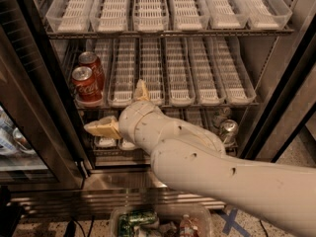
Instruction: Pick coke can from middle shelf of fridge
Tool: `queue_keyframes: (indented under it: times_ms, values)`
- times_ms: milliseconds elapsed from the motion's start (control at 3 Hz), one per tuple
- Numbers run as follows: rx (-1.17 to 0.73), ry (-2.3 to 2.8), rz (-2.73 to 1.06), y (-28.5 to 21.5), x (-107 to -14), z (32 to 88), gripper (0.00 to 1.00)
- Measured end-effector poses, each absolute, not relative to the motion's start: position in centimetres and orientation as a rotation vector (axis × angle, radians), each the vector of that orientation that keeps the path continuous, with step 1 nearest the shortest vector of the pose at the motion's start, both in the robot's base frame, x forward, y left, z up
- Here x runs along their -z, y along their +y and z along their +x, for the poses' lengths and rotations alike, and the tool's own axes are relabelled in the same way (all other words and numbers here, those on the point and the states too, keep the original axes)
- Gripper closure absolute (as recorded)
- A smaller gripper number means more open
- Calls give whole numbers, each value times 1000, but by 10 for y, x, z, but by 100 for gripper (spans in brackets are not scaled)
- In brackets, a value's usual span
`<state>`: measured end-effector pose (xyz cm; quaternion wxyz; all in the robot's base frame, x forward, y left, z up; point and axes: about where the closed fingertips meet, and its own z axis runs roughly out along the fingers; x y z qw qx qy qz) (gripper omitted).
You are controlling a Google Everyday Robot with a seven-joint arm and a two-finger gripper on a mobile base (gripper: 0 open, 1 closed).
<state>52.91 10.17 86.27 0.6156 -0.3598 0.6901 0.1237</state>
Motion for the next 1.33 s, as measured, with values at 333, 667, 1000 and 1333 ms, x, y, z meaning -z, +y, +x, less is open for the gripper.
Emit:
queue_keyframes:
  times_ms: [333, 667, 1000, 1333]
  values:
    - [-301, 1541, -784, 121, -867, 537, 0]
    - [-301, 1541, -783, 121, -867, 537, 0]
    - [-291, 1541, -753, 125, -863, 539, 0]
    - [-276, 1527, -718, 154, -849, 542, 0]
